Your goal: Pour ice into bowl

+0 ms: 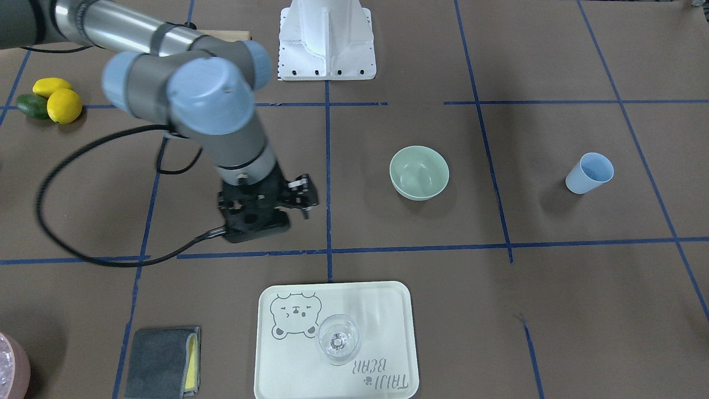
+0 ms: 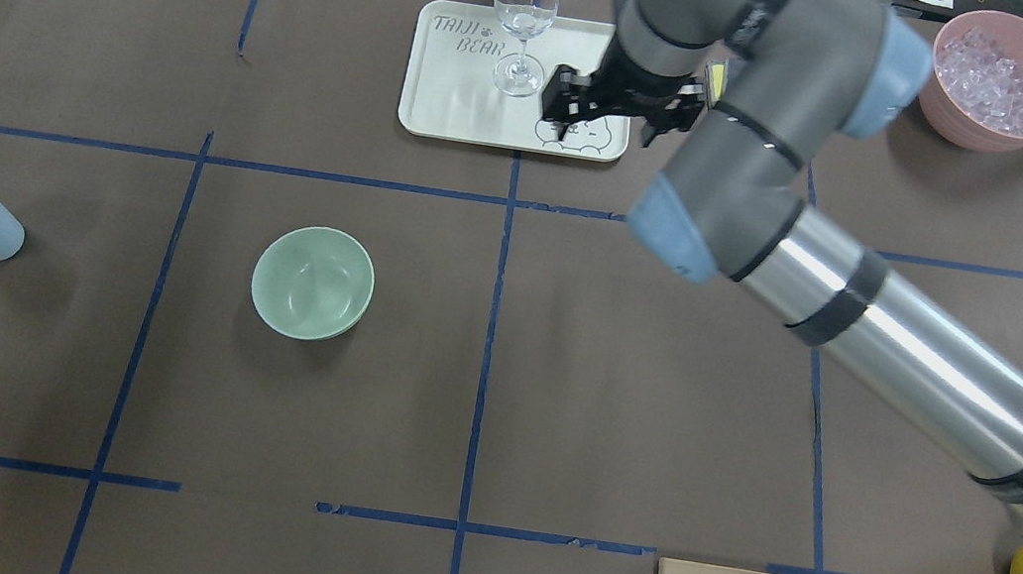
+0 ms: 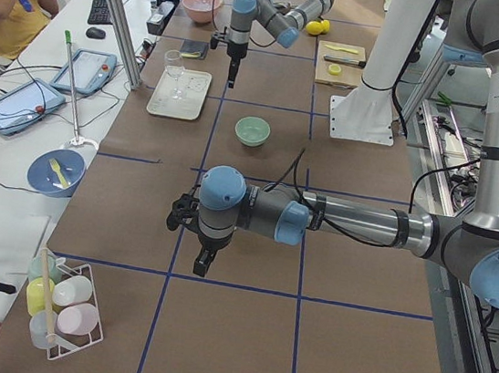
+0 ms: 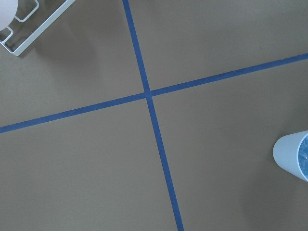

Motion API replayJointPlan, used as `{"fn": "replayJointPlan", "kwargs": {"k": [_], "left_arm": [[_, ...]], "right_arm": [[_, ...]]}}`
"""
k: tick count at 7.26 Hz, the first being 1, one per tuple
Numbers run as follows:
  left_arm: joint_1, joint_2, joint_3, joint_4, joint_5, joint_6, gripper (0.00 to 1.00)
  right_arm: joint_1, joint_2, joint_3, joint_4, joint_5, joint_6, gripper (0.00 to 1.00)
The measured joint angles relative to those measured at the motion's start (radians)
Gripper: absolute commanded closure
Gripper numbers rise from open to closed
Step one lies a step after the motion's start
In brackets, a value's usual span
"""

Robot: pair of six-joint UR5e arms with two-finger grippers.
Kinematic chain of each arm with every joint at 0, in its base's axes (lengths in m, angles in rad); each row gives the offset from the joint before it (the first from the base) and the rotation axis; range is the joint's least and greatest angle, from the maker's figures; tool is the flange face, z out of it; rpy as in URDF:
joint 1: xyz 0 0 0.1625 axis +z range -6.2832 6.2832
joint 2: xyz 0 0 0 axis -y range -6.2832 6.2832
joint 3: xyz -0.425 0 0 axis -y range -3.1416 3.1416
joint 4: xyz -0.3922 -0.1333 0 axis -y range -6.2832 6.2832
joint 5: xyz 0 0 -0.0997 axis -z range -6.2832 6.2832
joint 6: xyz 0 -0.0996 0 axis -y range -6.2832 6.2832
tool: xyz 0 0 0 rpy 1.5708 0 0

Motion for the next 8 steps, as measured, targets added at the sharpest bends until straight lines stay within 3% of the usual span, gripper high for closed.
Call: {"fn": "replayJointPlan", "kwargs": {"k": [2,5,8], "left_arm": [[-0.001,-0.042,0.004,0.001,-0.004,0.000,0.00],[-0.002,-0.037,0.009,0.005,-0.005,0.001,0.00],[-0.001,-0.064,-0.004,-0.067,-0.002,-0.005,0.00]], "right_arm": [[0.209,-0.224,0.110,-0.038,0.093,-0.358,0.00],[0.479,-0.480,0.126,-0.090,0.132,-0.826,0.00],[0.636,-0.657,0.124,-0.102,0.136,-0.979,0.00]]}}
